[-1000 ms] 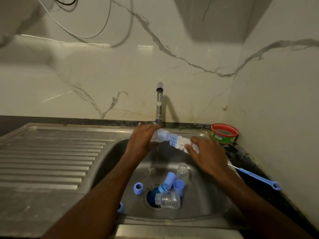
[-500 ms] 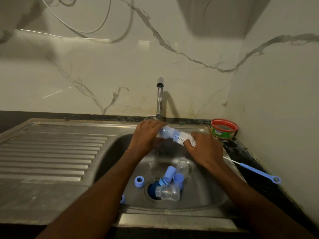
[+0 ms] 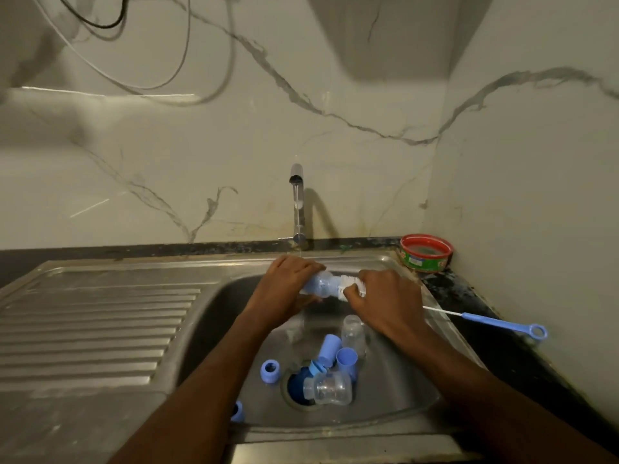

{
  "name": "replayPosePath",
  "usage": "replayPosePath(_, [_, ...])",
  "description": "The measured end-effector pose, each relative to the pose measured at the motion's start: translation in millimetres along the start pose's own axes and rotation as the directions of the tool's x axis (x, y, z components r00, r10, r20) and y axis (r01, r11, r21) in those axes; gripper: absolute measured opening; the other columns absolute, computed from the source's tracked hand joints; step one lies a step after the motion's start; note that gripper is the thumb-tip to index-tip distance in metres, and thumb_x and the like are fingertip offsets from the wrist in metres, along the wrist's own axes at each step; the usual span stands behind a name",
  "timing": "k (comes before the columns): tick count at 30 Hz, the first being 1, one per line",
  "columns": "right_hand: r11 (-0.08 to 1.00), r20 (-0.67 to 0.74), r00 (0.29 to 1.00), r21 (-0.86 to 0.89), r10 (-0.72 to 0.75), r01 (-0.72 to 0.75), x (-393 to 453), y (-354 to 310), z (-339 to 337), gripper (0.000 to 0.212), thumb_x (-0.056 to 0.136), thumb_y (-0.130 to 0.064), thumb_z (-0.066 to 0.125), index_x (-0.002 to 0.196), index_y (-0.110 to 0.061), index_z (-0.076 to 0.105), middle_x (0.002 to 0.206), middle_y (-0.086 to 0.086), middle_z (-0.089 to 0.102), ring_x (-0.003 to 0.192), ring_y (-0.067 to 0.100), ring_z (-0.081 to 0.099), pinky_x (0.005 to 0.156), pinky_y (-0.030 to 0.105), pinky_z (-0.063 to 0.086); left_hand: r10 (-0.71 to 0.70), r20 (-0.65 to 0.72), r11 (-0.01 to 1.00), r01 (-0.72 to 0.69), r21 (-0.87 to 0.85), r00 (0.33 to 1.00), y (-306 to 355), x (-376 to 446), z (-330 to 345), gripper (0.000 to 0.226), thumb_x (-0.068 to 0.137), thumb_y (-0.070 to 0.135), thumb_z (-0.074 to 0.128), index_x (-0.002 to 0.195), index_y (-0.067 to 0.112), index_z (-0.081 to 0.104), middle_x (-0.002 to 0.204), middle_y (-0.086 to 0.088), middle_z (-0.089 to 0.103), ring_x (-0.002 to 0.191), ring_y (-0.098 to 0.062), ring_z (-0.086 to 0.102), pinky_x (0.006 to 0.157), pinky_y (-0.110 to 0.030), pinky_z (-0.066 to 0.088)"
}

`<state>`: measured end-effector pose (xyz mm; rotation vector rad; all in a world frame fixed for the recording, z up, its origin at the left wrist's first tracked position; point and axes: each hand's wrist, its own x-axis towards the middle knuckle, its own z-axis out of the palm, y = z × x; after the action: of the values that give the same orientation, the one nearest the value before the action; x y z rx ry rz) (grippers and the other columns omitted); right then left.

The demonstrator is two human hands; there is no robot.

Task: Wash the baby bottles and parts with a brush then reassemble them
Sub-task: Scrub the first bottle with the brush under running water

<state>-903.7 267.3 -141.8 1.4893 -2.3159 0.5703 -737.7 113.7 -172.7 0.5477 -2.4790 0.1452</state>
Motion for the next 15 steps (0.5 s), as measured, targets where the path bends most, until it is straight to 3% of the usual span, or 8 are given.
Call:
replayPosePath(4, [1.0, 0.004, 1.0, -0.007, 0.031, -0.031, 1, 5, -5, 0.04, 0.095, -0.056, 0.049, 0.115, -0.029, 0.069, 0.099, -0.003, 0.07, 0.075, 0.012, 0.047, 0.055, 0.027, 0.026, -0.102, -0.056, 0.995, 0.101, -0.018, 0.993, -4, -3, 4, 0.063, 0.086, 0.055, 0.07, 0.143, 0.038, 0.047, 0.142, 0.006, 0.052, 0.132, -0.019, 0.045, 0.113, -0.047, 0.035])
replayPosePath(11, [0.992, 0.001, 0.998, -0.115, 0.061, -0.061, 18, -7, -11, 0.043, 0.096, -0.057, 0.046, 0.107, -0.025, 0.072, 0.093, 0.0, 0.069, 0.075, 0.014, 0.052, 0.063, 0.028, 0.035, -0.051, -0.02, 0.998, 0.052, 0.032, 0.998, 4, 1, 6, 0.065, 0.084, 0.05, 0.075, 0.142, 0.027, 0.053, 0.139, -0.002, 0.059, 0.129, -0.023, 0.052, 0.112, -0.047, 0.037])
replayPosePath(15, [0.998, -0.063, 0.996, -0.034, 0.055, -0.057, 12, -3, -6, 0.042, 0.097, -0.055, 0.043, 0.103, -0.026, 0.072, 0.086, -0.003, 0.065, 0.07, 0.013, 0.048, 0.054, 0.026, 0.025, -0.246, -0.144, 0.969, 0.248, -0.007, 0.958, -12, -3, 2, 0.066, 0.082, 0.04, 0.082, 0.139, 0.019, 0.057, 0.135, -0.007, 0.062, 0.124, -0.027, 0.056, 0.106, -0.048, 0.044])
